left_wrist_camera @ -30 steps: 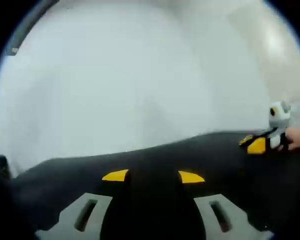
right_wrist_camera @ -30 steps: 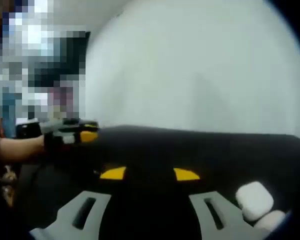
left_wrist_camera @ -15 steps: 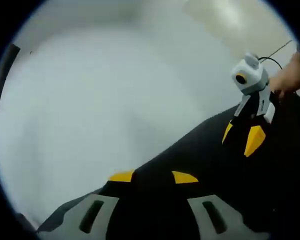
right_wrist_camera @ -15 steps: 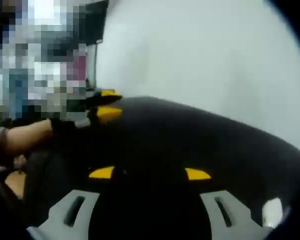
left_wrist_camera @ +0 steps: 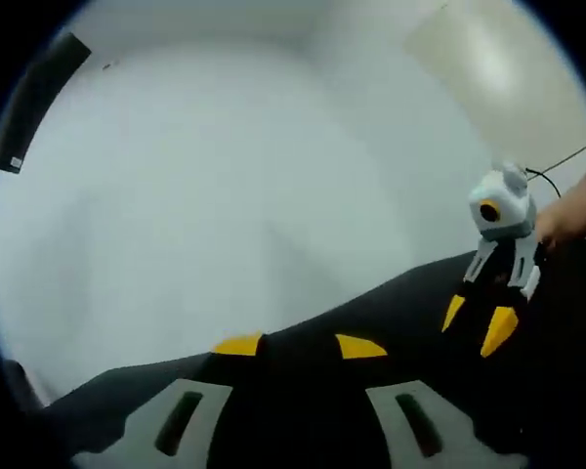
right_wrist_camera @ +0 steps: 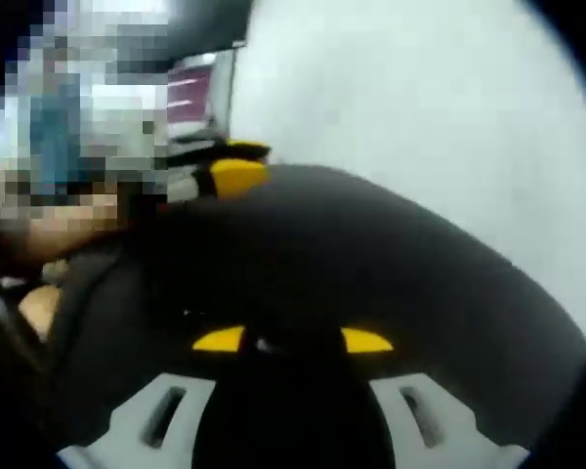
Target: Pick up three earphones and place each one into its charging case using tactile feedback, ensure that each earphone is properly inserted and securely positioned inside the case.
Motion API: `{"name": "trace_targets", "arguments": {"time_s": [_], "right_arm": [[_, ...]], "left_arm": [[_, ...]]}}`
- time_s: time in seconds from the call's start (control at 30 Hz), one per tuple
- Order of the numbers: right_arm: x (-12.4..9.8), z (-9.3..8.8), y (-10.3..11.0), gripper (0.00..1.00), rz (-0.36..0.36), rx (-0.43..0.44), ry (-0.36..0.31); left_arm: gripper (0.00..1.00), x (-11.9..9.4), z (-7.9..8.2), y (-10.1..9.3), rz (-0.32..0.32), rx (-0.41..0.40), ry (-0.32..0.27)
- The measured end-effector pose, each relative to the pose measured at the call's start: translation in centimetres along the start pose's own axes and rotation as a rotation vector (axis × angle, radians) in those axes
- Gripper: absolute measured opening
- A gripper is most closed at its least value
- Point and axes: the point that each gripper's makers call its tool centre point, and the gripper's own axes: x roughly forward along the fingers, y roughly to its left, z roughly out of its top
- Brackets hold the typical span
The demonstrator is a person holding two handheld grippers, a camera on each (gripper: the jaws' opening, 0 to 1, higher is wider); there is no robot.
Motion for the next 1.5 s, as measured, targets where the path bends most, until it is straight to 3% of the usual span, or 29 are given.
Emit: {"name": "trace_targets", "arguments": {"time_s": [0.27, 0.37, 0.47, 0.53, 0.77, 0.93, 1.1, 1.2, 1.3, 1.33, 1.4, 1.5], "right_arm": [[-3.5, 1.8, 5.2, 0.37, 0.333, -0.175, -0.076], [-4.1, 0.8, 6.8, 0.37, 0.432, -0.190, -0.011], [-4.5, -1.0, 8.2, 0.36, 0.509, -0.267, 0.088], [-4.6, -1.0, 8.5, 0.36, 0.527, -0.250, 0.090], [-4.3, -2.4, 5.6, 0.36, 0.384, -0.303, 0.125], [-4.5, -2.3, 3.2, 0.42, 0.248, -0.260, 0.077], [-5.6, -3.6, 1.1, 0.42, 0.116, -0.233, 0.114], [-6.4, -3.6, 0.2, 0.42, 0.043, -0.095, 0.069], [-7.0, -2.2, 0.3, 0.43, 0.024, 0.104, -0.053], [-7.0, -1.7, 0.4, 0.44, 0.020, 0.228, -0.089], [-6.8, -1.3, 0.7, 0.49, 0.003, 0.373, -0.107], [-5.8, -2.1, 1.4, 0.49, -0.062, 0.308, -0.066]], "left_arm": [[0.24, 0.3, -0.2, -0.3, -0.015, -0.001, 0.008], [0.24, 0.3, -0.4, -0.5, -0.021, 0.001, 0.017], [0.24, 0.3, -0.5, -0.4, -0.015, 0.020, 0.022], [0.23, 0.2, -0.5, -0.4, -0.015, 0.014, 0.024], [0.23, 0.2, -0.9, -0.3, -0.014, 0.013, 0.045], [0.23, 0.4, -1.3, -0.2, -0.015, 0.015, 0.060], [0.23, 0.4, -1.5, -0.3, -0.017, 0.018, 0.072], [0.23, 0.4, -1.6, -0.3, -0.018, 0.020, 0.075], [0.23, 0.4, -1.7, -0.3, -0.021, 0.021, 0.078], [0.23, 0.4, -1.7, -0.4, -0.021, 0.021, 0.079], [0.23, 0.4, -1.9, -0.3, -0.021, 0.023, 0.085], [0.23, 0.5, -2.1, -0.4, -0.023, 0.025, 0.093]]}}
